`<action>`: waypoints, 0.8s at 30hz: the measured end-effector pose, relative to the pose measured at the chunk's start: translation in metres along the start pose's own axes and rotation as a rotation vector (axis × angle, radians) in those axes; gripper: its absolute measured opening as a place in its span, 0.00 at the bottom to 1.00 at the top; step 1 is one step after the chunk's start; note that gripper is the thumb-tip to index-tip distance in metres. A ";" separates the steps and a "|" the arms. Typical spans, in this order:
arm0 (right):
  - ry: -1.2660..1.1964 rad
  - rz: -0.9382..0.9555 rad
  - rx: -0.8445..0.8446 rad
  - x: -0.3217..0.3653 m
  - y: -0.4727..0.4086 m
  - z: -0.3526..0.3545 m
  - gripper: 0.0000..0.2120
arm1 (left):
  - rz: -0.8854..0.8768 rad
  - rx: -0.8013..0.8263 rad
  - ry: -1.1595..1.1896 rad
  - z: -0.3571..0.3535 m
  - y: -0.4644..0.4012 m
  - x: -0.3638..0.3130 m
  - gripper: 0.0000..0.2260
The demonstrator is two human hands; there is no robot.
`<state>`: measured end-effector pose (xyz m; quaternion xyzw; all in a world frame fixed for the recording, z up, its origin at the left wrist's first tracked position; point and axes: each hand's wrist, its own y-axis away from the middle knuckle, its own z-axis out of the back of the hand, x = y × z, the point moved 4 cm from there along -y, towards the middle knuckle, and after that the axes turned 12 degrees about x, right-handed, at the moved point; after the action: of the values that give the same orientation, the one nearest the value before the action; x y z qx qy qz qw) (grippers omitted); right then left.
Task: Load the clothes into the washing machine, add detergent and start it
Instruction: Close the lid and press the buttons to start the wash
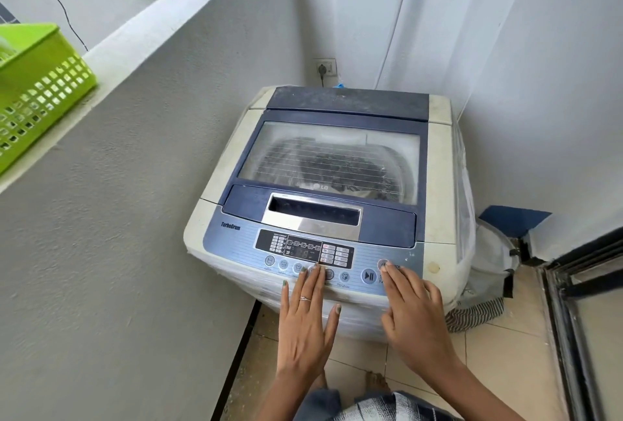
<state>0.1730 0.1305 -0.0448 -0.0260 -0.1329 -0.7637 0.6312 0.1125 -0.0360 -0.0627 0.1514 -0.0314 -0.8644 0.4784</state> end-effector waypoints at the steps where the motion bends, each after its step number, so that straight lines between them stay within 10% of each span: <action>1: -0.007 -0.004 -0.008 0.000 0.001 -0.001 0.31 | -0.003 0.001 -0.003 0.000 0.000 0.001 0.27; 24: -0.146 0.091 -0.270 -0.003 0.013 -0.018 0.18 | -0.160 -0.127 0.208 0.003 0.008 0.014 0.19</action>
<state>0.1889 0.1264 -0.0608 -0.1720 -0.0735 -0.7414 0.6445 0.1115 -0.0523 -0.0612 0.2114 0.0854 -0.8798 0.4172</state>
